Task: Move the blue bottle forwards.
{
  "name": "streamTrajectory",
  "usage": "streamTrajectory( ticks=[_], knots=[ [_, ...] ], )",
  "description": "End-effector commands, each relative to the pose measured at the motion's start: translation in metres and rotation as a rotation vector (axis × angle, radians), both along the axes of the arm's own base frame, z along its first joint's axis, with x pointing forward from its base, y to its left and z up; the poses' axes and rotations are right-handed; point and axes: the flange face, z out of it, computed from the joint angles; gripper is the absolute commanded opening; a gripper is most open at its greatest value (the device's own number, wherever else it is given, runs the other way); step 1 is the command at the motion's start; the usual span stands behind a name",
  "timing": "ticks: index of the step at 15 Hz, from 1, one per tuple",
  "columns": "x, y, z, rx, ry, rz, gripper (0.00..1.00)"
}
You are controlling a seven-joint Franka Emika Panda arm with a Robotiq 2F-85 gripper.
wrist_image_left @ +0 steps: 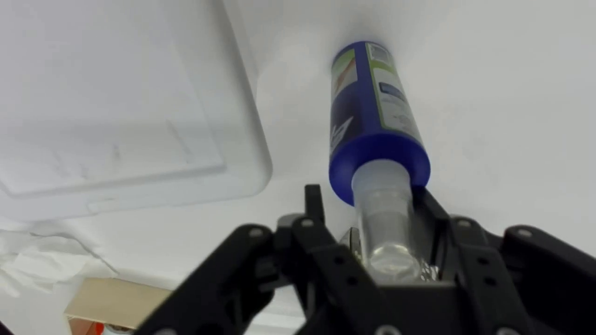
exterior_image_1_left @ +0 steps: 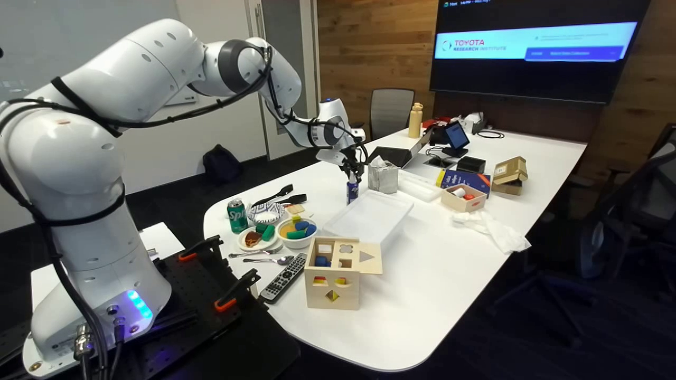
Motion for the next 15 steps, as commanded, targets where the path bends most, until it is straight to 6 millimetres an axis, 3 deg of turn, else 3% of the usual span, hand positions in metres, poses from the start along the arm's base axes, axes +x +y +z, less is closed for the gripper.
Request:
streamTrajectory(
  ticks=[1, 3, 8, 12, 15],
  knots=[
    [0.009, 0.001, -0.005, 0.007, 0.021, -0.018, 0.19],
    [0.012, 0.004, -0.003, 0.005, 0.021, -0.014, 0.05],
    [0.004, 0.015, 0.018, -0.025, 0.129, -0.02, 0.08],
    [-0.02, 0.028, 0.036, -0.026, 0.261, -0.008, 0.08],
    [-0.041, 0.04, 0.053, -0.01, 0.26, -0.001, 0.08]
  ],
)
